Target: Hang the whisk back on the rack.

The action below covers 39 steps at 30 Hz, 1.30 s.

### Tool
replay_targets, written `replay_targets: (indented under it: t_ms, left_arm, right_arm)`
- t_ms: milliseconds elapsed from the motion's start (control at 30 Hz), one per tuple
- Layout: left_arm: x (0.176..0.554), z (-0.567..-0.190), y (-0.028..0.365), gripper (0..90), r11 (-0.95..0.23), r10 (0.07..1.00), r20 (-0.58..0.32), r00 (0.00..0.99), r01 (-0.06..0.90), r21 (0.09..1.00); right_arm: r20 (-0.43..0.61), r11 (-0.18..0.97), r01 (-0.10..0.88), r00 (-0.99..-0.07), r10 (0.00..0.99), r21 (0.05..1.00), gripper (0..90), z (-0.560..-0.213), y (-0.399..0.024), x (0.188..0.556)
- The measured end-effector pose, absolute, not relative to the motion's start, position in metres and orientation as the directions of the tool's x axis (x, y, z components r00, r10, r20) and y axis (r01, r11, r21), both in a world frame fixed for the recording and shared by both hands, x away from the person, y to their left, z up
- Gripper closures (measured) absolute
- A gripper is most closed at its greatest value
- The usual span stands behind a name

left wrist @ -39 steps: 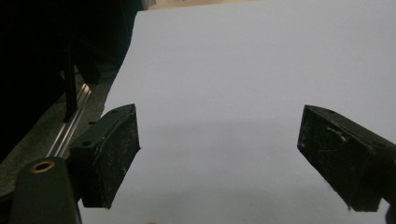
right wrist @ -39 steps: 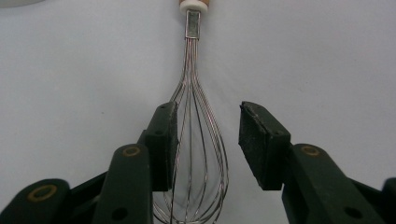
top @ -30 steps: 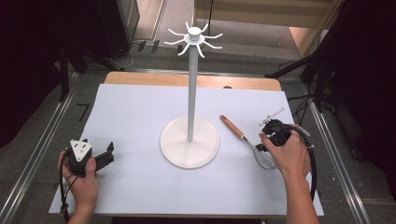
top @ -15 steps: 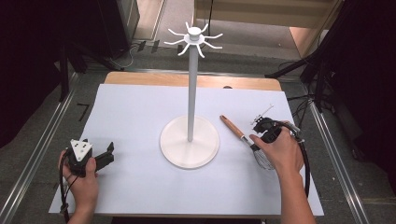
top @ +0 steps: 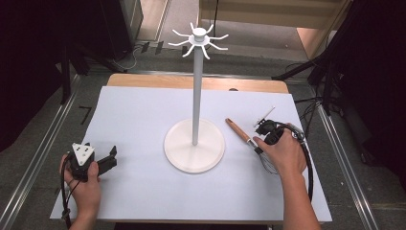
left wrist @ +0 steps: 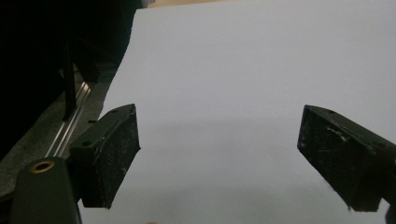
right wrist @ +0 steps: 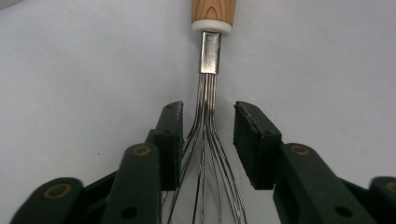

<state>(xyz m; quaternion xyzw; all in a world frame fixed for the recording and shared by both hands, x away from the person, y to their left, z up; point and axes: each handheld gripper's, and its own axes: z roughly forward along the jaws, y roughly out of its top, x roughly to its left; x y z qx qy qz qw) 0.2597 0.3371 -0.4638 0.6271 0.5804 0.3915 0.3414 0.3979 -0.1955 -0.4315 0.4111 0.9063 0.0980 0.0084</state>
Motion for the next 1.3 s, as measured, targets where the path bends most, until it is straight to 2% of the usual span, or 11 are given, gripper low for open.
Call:
replay_targets:
  t_ms: [200,300,900,1033,1300]
  left_arm:
    - [0.260,-0.464,0.337,13.5,-0.093,0.995,0.095,0.019,0.462,0.882]
    - [0.260,-0.464,0.337,13.5,-0.093,0.995,0.095,0.019,0.462,0.882]
    - [0.260,-0.464,0.336,13.5,-0.095,0.995,0.098,0.018,0.459,0.883]
    - [0.260,-0.464,0.336,13.5,-0.097,0.995,0.099,0.020,0.459,0.883]
    - [0.260,-0.464,0.336,13.5,-0.095,0.995,0.098,0.019,0.459,0.883]
  right_arm:
    - [0.086,0.639,0.755,-0.654,0.752,0.147,74.7,-0.436,-0.191,0.404]
    - [0.086,0.647,0.755,-0.656,0.750,0.106,75.7,-0.439,-0.187,0.407]
    - [0.043,0.647,0.759,-0.650,0.758,0.070,81.4,-0.443,-0.177,0.411]
    - [0.041,0.645,0.759,-0.650,0.759,0.094,82.3,-0.441,-0.177,0.408]
    - [0.065,0.619,0.758,-0.642,0.764,0.204,83.4,-0.436,-0.186,0.395]
